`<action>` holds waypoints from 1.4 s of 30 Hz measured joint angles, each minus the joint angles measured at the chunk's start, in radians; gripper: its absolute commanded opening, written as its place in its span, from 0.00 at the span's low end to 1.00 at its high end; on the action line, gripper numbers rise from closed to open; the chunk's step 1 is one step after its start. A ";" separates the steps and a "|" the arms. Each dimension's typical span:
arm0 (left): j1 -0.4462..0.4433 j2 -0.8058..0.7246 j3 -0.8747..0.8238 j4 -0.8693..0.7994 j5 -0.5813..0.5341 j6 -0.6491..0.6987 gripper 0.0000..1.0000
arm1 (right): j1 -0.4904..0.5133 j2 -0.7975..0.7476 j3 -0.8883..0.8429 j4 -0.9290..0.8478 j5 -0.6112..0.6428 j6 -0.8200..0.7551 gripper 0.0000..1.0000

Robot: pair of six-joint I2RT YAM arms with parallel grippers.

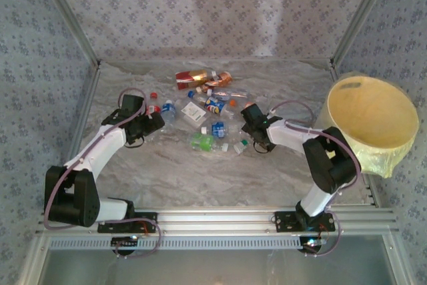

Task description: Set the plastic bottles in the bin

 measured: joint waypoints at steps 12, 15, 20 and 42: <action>0.000 0.006 0.000 0.000 -0.007 0.000 0.98 | -0.008 -0.055 -0.068 0.049 0.016 -0.047 0.61; 0.000 0.006 0.000 0.000 -0.007 0.000 0.98 | -0.006 -0.105 -0.090 0.082 0.029 -0.097 0.53; 0.000 0.006 0.000 -0.001 -0.008 0.000 0.98 | 0.011 -0.223 -0.118 0.138 0.057 -0.216 0.48; -0.032 0.006 0.045 0.000 0.035 0.000 0.98 | 0.120 -0.779 0.004 0.284 0.262 -0.977 0.42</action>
